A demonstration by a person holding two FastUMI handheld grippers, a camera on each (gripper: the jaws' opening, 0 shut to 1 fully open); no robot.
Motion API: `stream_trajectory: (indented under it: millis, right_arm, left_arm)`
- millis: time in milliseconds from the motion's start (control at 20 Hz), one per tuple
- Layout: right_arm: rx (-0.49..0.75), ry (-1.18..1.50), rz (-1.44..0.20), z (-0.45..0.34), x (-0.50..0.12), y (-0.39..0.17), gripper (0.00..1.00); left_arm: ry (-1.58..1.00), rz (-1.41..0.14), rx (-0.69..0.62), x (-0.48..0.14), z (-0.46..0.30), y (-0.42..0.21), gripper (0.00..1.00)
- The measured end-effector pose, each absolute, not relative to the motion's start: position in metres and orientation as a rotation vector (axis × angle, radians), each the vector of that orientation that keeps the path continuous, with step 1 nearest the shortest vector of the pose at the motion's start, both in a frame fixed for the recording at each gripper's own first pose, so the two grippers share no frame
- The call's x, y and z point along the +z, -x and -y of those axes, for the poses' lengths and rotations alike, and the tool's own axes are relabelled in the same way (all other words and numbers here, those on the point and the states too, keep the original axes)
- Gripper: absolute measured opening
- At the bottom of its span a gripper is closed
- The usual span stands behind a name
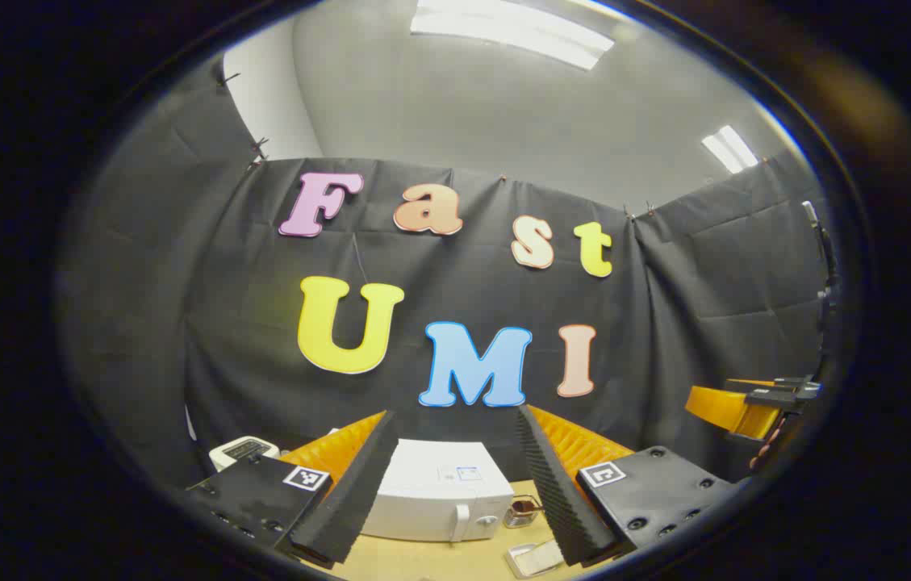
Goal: Open the microwave oven with the left hand, put the food in, and close the microwave oven.
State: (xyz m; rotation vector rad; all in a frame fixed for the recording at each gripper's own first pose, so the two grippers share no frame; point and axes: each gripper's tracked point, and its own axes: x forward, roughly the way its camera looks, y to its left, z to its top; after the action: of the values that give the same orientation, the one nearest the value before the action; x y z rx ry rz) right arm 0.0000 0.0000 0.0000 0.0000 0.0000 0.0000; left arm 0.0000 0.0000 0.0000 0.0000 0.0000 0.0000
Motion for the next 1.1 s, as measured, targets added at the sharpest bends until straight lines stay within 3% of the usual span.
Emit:
stream_trajectory:
  millis: [400, 700, 1100]
  right_arm:
    - [-0.009, 0.042, 0.016, -0.018, 0.003, 0.0, 0.97]
    - [0.1, 0.063, 0.01, -0.053, -0.005, -0.009, 0.97]
    - [0.114, 0.067, 0.01, -0.038, -0.02, -0.022, 0.97]
  left_arm:
    - [0.044, -0.008, -0.008, -0.009, -0.02, 0.009, 0.97]
    - [0.045, 0.042, 0.034, -0.005, -0.029, -0.011, 0.98]
    - [0.026, -0.025, 0.023, -0.073, -0.013, -0.033, 0.97]
